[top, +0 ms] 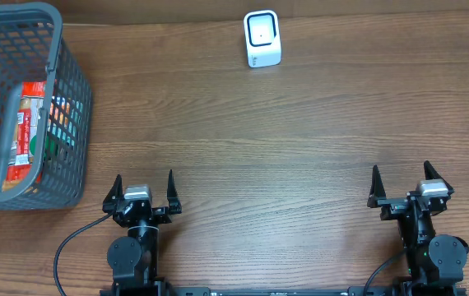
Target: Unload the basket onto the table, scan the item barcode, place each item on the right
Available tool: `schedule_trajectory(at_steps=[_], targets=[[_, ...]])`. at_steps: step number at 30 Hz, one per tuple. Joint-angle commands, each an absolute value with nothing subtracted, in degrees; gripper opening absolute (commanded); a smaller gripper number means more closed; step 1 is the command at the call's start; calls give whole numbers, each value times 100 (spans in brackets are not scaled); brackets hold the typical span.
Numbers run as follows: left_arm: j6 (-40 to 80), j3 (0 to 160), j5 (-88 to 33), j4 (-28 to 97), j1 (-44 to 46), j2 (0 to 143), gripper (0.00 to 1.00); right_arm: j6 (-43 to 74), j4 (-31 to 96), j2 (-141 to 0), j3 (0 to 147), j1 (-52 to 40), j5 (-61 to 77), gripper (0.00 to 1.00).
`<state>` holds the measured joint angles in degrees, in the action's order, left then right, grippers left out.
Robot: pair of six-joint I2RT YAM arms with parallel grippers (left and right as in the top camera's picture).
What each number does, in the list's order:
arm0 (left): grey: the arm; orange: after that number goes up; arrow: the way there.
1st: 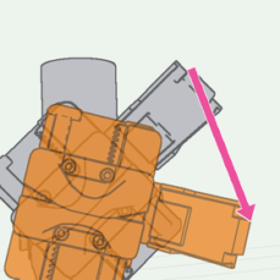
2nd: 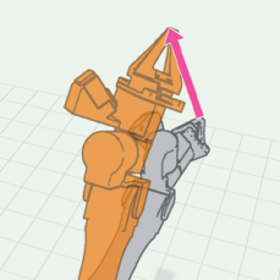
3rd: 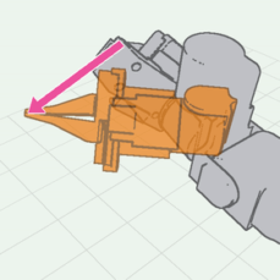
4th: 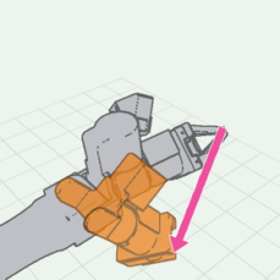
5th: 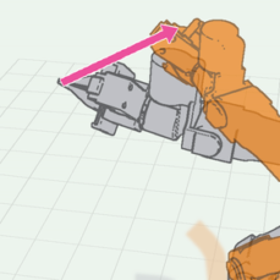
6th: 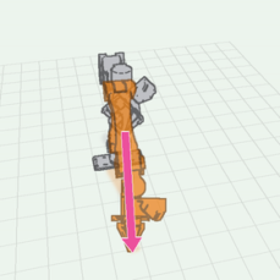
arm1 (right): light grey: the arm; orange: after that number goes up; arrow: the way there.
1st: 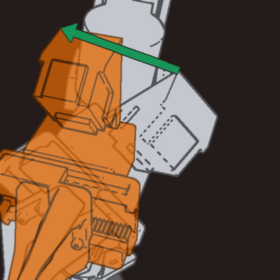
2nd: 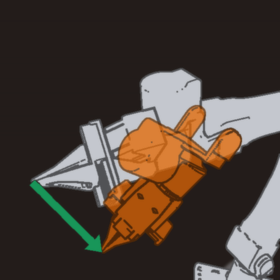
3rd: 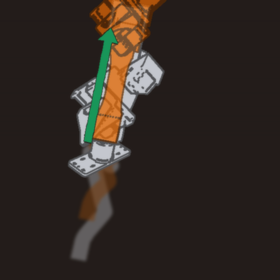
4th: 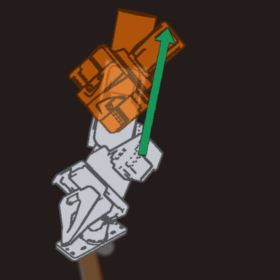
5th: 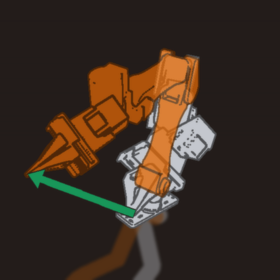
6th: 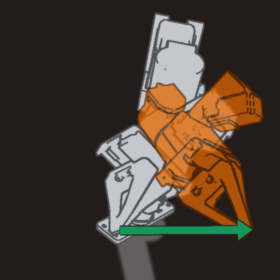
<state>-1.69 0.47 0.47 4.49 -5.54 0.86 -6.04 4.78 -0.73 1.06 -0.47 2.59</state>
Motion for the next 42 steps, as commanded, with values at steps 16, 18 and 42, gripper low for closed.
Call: schedule_trajectory(at_steps=[16, 18, 42], targets=[[-239, 27, 38, 445, -526, 32, 100, -626, 462, -16, 45, -25, 266, 100], [-239, 27, 38, 445, -526, 32, 100, -626, 462, -16, 45, -25, 266, 100], [-239, 27, 38, 445, -526, 32, 100, -626, 462, -16, 45, -25, 266, 100]])
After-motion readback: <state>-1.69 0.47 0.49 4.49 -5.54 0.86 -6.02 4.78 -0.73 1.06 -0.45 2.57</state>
